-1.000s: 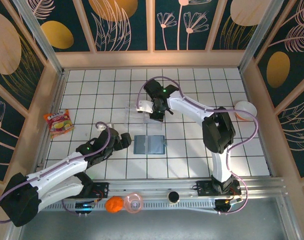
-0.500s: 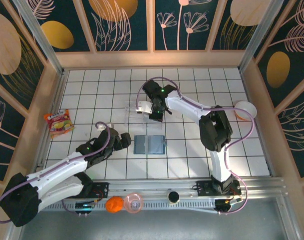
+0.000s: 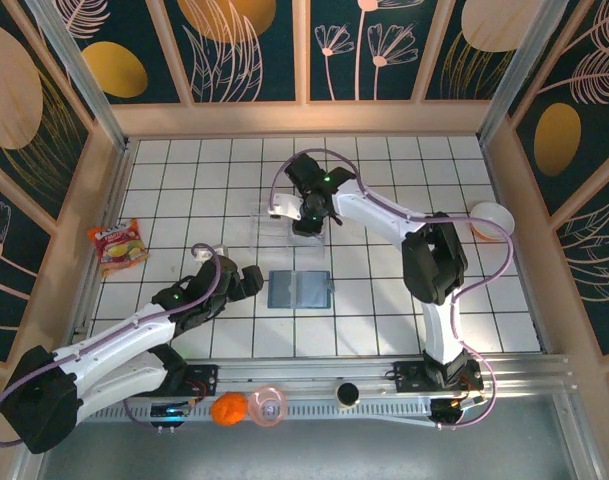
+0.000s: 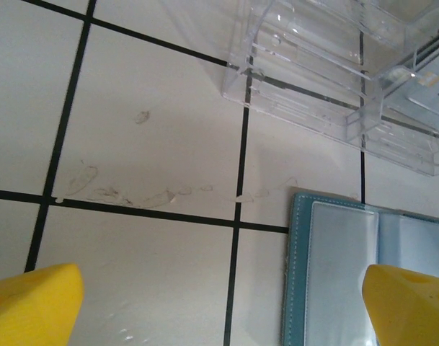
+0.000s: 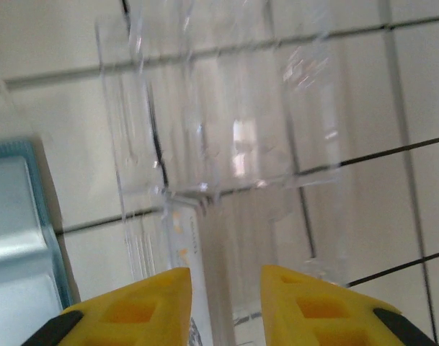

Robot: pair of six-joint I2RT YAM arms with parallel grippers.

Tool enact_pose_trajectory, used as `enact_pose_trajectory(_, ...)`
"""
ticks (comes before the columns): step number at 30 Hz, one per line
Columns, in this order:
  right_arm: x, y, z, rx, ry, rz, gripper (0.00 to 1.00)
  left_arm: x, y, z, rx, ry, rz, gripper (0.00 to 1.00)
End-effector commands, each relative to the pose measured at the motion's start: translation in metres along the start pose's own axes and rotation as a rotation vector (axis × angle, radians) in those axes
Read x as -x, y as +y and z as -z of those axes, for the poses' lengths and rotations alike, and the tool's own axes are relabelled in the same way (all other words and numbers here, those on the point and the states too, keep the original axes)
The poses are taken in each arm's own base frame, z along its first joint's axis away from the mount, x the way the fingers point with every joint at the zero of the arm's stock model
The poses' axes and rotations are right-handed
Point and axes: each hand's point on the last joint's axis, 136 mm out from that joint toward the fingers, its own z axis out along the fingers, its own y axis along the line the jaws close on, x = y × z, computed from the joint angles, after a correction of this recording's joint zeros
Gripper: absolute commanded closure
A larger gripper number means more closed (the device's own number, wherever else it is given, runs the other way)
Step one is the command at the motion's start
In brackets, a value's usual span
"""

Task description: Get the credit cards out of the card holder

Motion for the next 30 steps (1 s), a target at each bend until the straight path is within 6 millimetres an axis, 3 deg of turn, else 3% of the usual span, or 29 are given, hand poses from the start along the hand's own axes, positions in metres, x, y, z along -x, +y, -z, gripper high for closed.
enact_pose_trajectory(1, 0.051, -0.023, 0.067, -0.118, -0.298, -0.102, 0.67, 0.035, -0.013, 0.009, -0.005, -0.122, -0.002, 0.01)
enact_pose_trajectory(6, 0.057, -0.044, 0.121, -0.254, -0.6, -0.38, 0.6, 0.082, -0.023, 0.017, 0.056, -0.287, -0.052, 0.01)
enact_pose_trajectory(11, 0.04, -0.039, 0.145, -0.205, -0.764, -0.67, 0.57, 0.121, -0.02, 0.013, 0.162, -0.413, -0.108, 0.01)
enact_pose_trajectory(16, -0.012, -0.037, 0.136, -0.31, -0.736, -0.923, 0.52, 0.162, 0.009, 0.009, 0.227, -0.523, 0.007, 0.01)
enact_pose_trajectory(18, -0.025, -0.032, 0.138, -0.324, -0.735, -0.974, 0.45, 0.178, 0.019, 0.013, 0.251, -0.593, 0.022, 0.01)
enact_pose_trajectory(19, -0.029, -0.029, 0.14, -0.322, -0.74, -0.991, 0.36, 0.185, 0.025, 0.017, 0.282, -0.63, 0.016, 0.01)
enact_pose_trajectory(20, -0.035, -0.029, 0.145, -0.343, -0.746, -1.013, 0.05, 0.193, 0.031, 0.02, 0.32, -0.664, 0.001, 0.01)
enact_pose_trajectory(26, -0.065, -0.032, 0.159, -0.46, -0.728, -1.073, 0.01, 0.228, 0.088, 0.031, 0.564, -0.71, -0.044, 0.01)
enact_pose_trajectory(30, -0.074, -0.035, 0.169, -0.483, -0.759, -1.106, 0.01, 0.228, 0.123, 0.032, 0.618, -0.728, -0.05, 0.01)
